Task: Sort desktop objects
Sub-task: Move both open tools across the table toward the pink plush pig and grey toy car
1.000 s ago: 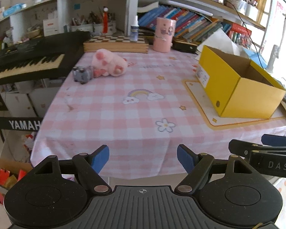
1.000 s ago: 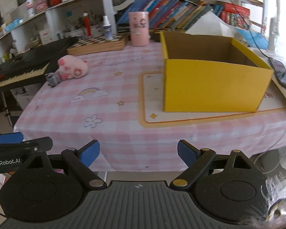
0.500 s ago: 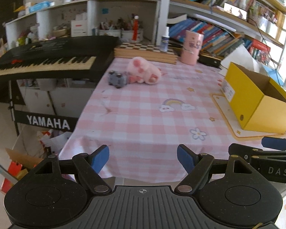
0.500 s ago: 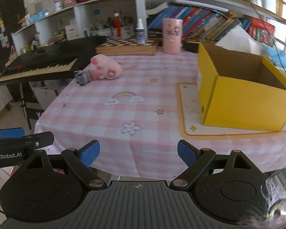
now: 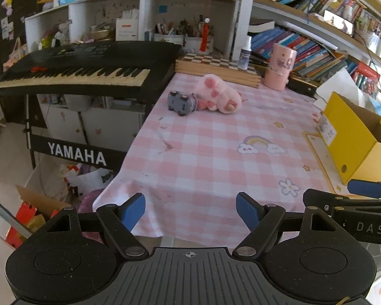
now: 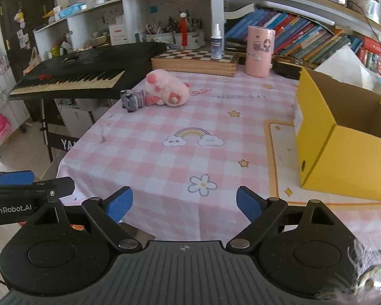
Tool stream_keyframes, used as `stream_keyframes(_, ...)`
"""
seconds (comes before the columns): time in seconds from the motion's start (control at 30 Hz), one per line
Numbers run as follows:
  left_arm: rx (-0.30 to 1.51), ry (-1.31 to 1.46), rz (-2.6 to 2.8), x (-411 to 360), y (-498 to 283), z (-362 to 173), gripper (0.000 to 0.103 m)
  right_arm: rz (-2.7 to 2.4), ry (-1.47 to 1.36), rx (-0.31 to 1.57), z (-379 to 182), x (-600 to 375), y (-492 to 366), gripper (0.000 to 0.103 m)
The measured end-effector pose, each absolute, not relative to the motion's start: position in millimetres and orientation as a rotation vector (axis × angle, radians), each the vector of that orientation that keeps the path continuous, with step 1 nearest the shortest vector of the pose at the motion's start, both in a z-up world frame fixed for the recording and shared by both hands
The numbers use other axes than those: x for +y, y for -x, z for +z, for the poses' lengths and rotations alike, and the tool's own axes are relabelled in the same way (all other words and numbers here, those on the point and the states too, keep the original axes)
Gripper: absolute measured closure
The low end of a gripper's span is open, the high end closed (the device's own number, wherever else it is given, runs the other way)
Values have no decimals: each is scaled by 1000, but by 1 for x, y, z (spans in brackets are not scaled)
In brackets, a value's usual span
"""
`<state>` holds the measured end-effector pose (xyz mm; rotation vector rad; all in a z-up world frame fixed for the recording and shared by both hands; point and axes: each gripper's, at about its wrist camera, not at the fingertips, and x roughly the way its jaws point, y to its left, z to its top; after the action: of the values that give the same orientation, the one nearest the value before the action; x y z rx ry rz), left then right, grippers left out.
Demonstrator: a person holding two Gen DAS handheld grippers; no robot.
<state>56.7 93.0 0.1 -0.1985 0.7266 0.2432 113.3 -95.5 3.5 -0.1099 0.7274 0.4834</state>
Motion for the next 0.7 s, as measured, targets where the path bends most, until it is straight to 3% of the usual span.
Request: stream_keyframes(0.7,761,223,337,110,-159,-2,22,595,137,745,3,-60,-246,15)
